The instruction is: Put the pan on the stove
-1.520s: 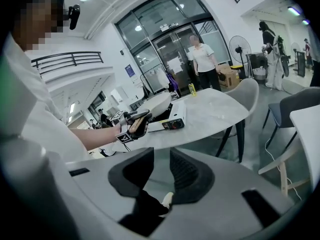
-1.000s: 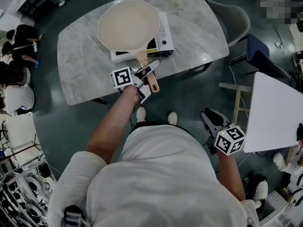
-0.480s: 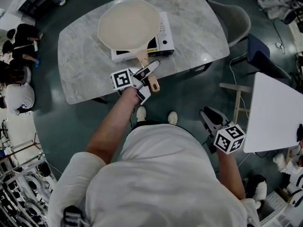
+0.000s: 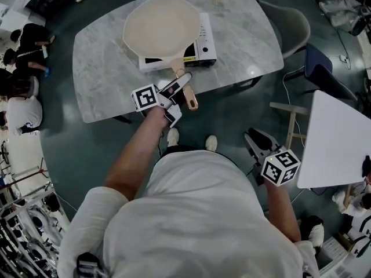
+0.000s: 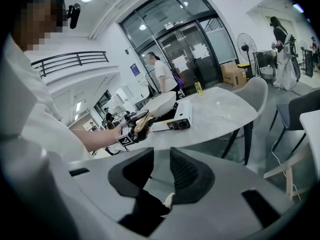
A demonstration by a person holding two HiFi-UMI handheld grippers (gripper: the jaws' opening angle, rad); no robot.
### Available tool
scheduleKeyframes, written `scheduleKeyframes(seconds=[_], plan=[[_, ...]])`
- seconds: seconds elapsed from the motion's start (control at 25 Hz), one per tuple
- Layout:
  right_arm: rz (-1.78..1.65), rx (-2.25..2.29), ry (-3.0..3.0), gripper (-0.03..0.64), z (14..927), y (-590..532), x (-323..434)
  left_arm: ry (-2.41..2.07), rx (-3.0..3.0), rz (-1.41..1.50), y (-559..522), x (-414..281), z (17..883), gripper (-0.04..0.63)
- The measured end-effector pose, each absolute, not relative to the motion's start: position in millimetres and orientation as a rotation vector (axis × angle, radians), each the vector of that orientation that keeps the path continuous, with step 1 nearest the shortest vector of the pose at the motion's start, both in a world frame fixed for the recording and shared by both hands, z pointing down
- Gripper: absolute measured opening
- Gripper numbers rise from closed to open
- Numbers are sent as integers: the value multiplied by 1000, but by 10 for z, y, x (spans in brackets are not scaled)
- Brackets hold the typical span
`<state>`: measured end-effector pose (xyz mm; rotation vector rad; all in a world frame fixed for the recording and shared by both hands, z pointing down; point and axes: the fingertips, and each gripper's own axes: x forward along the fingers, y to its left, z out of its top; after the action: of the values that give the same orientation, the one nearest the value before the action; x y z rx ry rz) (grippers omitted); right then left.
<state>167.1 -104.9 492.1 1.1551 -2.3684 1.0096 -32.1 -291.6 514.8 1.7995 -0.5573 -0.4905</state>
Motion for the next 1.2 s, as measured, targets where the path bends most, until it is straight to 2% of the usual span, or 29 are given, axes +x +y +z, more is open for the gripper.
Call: scheduleKeyframes(seconds=[0.52,0.76,0.84,1.04,1.2], plan=[[943,1050,-2432,106,4862,-1230,1495,-775,1819,-563,-2741,-1027,5039,250],[889,985,-2476,94,4791,-1369,1450,-1055,2100,-307,-2523,-1258,4761,240],[869,955,-2492,86,4782,-1410,1402,-1146,2189,-191,-2437,-1293,4672,203],[805,849,-2536,60,4749,-1500,1247,-1327,2329,45,-2161,-1310,4470,44],[748,784,-2571,20,4693,-1539,1137,-1348,2374,127,-1911,-1217,4374,24]])
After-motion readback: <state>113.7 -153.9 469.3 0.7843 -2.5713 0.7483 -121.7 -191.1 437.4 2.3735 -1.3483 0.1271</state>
